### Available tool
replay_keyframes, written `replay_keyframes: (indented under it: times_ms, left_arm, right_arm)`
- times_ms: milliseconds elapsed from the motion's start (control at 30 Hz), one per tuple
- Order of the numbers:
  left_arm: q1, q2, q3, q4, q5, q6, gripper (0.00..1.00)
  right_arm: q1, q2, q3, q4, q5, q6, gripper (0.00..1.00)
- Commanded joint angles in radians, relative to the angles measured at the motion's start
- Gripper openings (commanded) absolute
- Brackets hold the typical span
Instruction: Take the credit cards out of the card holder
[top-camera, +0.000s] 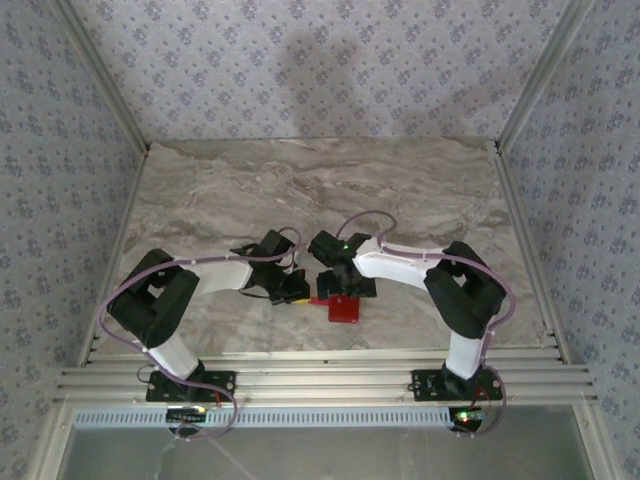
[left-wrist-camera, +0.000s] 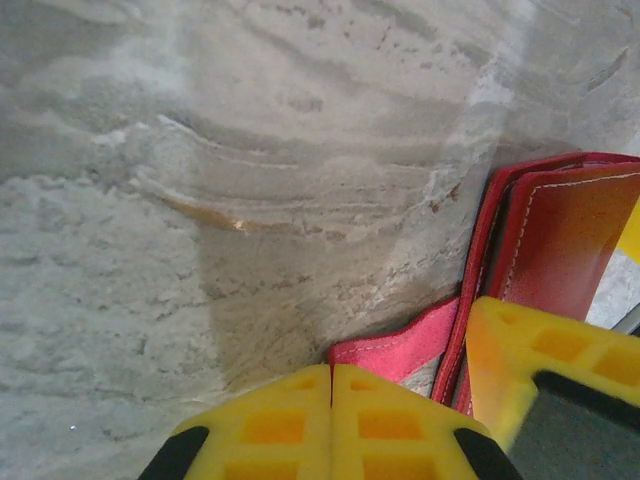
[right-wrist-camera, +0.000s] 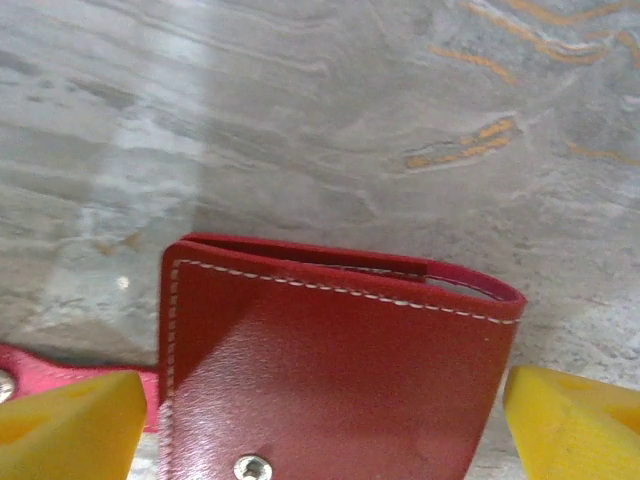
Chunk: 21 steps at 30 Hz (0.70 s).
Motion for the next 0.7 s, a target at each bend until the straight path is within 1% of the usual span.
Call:
replay_keyframes:
  times_ms: [0,300,333,667]
  left_arm:
    - [0.006,-0.015,-0.018,-0.018,-0.001,-0.006,0.03]
    - [0.007,-0.02,-0.014,-0.041,-0.016,-0.001,0.04]
    - [0.008,-0.019,-0.013,-0.047,-0.021,0.001,0.03]
    - [0.029,-0.037,-0.008,-0.096,-0.056,0.004,0.03]
  right_arm:
    - [0.012,0.019,0.025,-0.077,0.064,0.046,0.94]
    - [0.017,0.01,0.025,-0.121,0.075,0.052,0.92]
    - [0.016,0.003,0.057,-0.124,0.076,0.053,0.92]
    - [0.005,-0.075,0.046,-0.168,0.089,0.043,0.88]
